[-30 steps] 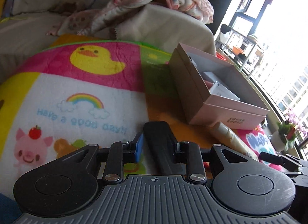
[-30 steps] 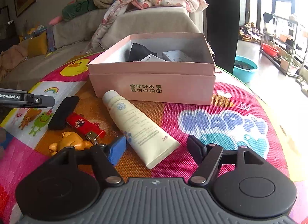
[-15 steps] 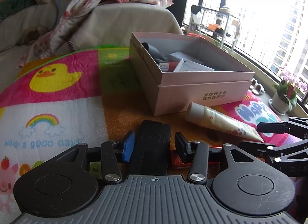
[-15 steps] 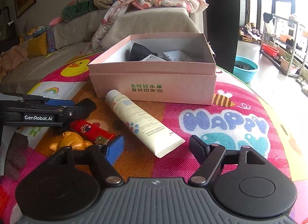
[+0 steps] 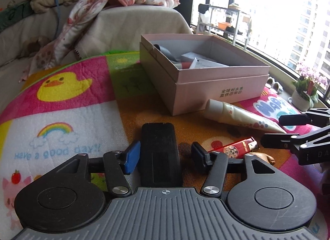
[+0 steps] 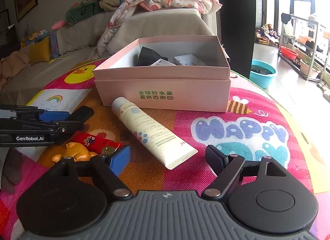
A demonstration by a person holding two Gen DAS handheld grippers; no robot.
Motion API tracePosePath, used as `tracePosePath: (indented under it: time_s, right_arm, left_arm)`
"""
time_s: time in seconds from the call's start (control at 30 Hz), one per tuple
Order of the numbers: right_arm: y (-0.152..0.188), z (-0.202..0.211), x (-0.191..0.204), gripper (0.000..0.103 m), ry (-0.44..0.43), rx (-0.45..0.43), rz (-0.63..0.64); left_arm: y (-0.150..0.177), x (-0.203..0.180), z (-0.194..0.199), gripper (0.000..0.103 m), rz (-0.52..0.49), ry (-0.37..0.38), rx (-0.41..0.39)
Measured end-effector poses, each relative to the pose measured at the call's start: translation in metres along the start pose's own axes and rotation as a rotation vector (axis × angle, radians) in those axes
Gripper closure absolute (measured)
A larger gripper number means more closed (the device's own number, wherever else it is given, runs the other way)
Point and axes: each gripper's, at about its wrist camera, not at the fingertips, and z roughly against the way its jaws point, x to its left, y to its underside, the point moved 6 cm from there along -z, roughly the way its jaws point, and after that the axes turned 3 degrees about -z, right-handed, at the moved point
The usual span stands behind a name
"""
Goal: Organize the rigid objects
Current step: 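Move the right tool toward the white lotion tube while left holds the black remote, then grasp the white lotion tube with the right tool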
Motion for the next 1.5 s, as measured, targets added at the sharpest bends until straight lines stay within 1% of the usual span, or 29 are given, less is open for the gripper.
tracePosePath:
  time_s: [0.1, 0.13, 0.2, 0.23, 0.27, 0.33, 0.37, 0.4, 0.43, 0.47, 0.5, 0.57, 0.63, 0.67, 0.73, 0.77, 0.8, 0.87, 0.9, 0.97, 1.0, 1.03, 1.07, 1.1, 1.2, 1.23, 1.33, 1.47, 1.5]
  right_arm:
    - [-0.001, 0.0, -0.003, 0.015, -0.035, -0.002, -0.032]
    - [-0.001, -0.001, -0.004, 0.013, -0.052, 0.001, -0.044]
    - [-0.003, -0.002, -0.006, 0.004, -0.101, 0.017, -0.071]
    - [-0.003, -0.003, -0.006, 0.001, -0.123, 0.031, -0.079]
    - [-0.004, -0.004, -0.006, 0.0, -0.126, 0.04, -0.083]
    - [-0.005, -0.005, -0.003, 0.0, -0.114, 0.059, -0.07]
    - [-0.005, -0.006, 0.0, 0.0, -0.103, 0.071, -0.045]
    - [-0.005, -0.007, 0.005, 0.0, -0.094, 0.087, -0.005]
    - [-0.005, -0.009, 0.009, 0.0, -0.086, 0.112, 0.046]
    - [-0.005, -0.009, 0.011, 0.001, -0.082, 0.135, 0.082]
    - [-0.008, -0.007, 0.012, 0.006, -0.082, 0.136, 0.085]
    - [-0.017, 0.0, 0.008, 0.008, -0.095, 0.088, 0.059]
    - [-0.03, 0.004, -0.001, 0.008, -0.064, 0.026, 0.017]
    - [-0.035, 0.003, -0.007, 0.01, -0.038, 0.009, -0.011]
    - [-0.041, -0.005, -0.022, 0.025, 0.008, 0.003, -0.062]
    - [-0.041, -0.009, -0.029, 0.038, 0.027, 0.012, -0.083]
    - [-0.04, -0.014, -0.035, 0.048, 0.041, 0.023, -0.103]
    - [-0.034, -0.021, -0.046, 0.054, 0.057, 0.054, -0.143]
    - [-0.031, -0.019, -0.046, 0.055, 0.052, 0.04, -0.143]
    - [-0.026, -0.012, -0.041, 0.055, 0.039, 0.059, -0.13]
    - [-0.024, -0.007, -0.034, 0.055, -0.008, 0.08, -0.123]
    - [-0.021, -0.002, -0.027, 0.055, -0.073, 0.103, -0.12]
    - [-0.021, 0.004, -0.02, 0.055, -0.116, 0.11, -0.118]
    - [-0.023, 0.01, -0.015, 0.055, -0.124, 0.091, -0.108]
    - [-0.036, 0.021, 0.0, 0.055, -0.111, -0.002, -0.054]
    - [-0.04, 0.019, 0.006, 0.054, -0.123, -0.006, -0.044]
    - [-0.045, -0.001, 0.025, 0.051, -0.178, 0.041, -0.017]
    - [-0.041, -0.041, 0.04, 0.051, -0.113, 0.113, 0.056]
    - [-0.039, -0.045, 0.04, 0.053, -0.104, 0.127, 0.063]
  left_arm:
    - [0.001, -0.006, -0.002, 0.026, -0.023, 0.018, 0.005]
    - [0.001, -0.008, -0.002, 0.025, -0.037, 0.017, 0.005]
    - [0.003, -0.011, -0.002, 0.025, -0.066, 0.013, 0.001]
    - [0.003, -0.011, -0.002, 0.025, -0.072, 0.018, 0.001]
    - [0.003, -0.009, -0.002, 0.024, -0.067, 0.031, 0.004]
    - [0.003, -0.005, 0.0, 0.025, -0.039, 0.052, -0.003]
    - [0.004, -0.003, 0.0, 0.029, -0.027, 0.05, -0.009]
    - [0.004, -0.001, 0.001, 0.035, -0.019, 0.041, -0.013]
    - [0.004, 0.001, 0.002, 0.038, -0.013, 0.03, -0.018]
    - [0.004, 0.002, 0.003, 0.042, -0.008, 0.024, -0.022]
    - [0.004, 0.003, 0.003, 0.044, -0.003, 0.022, -0.026]
    - [0.004, 0.004, 0.003, 0.045, 0.002, 0.02, -0.029]
    - [0.004, 0.003, 0.003, 0.045, -0.001, 0.015, -0.032]
    - [0.005, 0.003, 0.003, 0.045, -0.003, 0.012, -0.033]
    - [0.005, 0.004, 0.003, 0.045, -0.002, 0.012, -0.034]
    - [0.005, 0.004, 0.003, 0.045, 0.0, 0.013, -0.035]
    - [0.005, 0.004, 0.003, 0.045, 0.002, 0.014, -0.036]
    - [0.005, 0.004, 0.003, 0.045, 0.004, 0.016, -0.038]
    - [0.005, 0.005, 0.003, 0.045, 0.005, 0.016, -0.038]
    - [0.005, 0.005, 0.003, 0.045, 0.004, 0.016, -0.038]
    - [0.005, 0.005, 0.003, 0.045, 0.004, 0.015, -0.038]
    - [0.005, 0.004, 0.003, 0.045, 0.002, 0.014, -0.038]
    - [0.005, 0.005, 0.003, 0.045, 0.001, 0.013, -0.038]
    - [0.006, 0.004, 0.003, 0.045, -0.001, 0.011, -0.038]
    - [0.005, 0.004, 0.003, 0.045, -0.007, 0.006, -0.038]
    - [0.005, 0.004, 0.003, 0.045, -0.008, 0.005, -0.038]
    - [0.006, 0.002, 0.003, 0.045, -0.019, -0.005, -0.036]
    - [0.006, 0.001, 0.004, 0.045, -0.025, -0.01, -0.035]
    - [0.006, 0.001, 0.004, 0.045, -0.023, -0.009, -0.034]
